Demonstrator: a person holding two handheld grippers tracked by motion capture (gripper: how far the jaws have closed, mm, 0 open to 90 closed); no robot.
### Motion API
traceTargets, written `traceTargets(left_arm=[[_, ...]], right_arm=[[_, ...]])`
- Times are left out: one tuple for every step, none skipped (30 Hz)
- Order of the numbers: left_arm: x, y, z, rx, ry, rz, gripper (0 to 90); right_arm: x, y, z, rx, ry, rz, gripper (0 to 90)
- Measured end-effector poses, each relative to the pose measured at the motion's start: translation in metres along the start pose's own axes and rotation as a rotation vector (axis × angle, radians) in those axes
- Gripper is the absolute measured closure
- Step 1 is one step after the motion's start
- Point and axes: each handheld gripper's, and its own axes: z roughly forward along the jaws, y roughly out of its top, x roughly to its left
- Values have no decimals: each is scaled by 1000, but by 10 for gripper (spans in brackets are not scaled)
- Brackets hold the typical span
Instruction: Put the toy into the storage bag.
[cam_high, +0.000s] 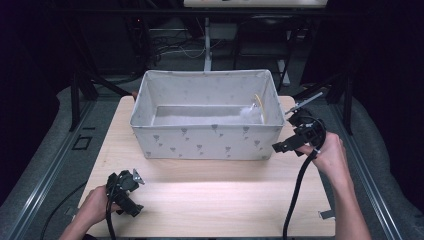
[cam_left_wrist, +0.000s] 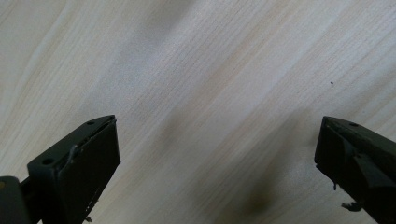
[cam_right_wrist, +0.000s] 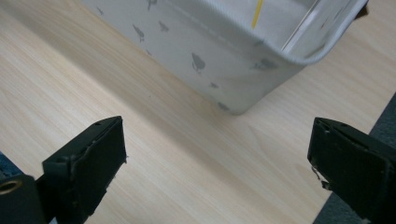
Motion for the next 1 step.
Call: traceTargets(left_arm=[[0, 0, 0, 0, 0, -1, 1]], right_arm=[[-1, -4, 3, 3, -4, 5, 39]])
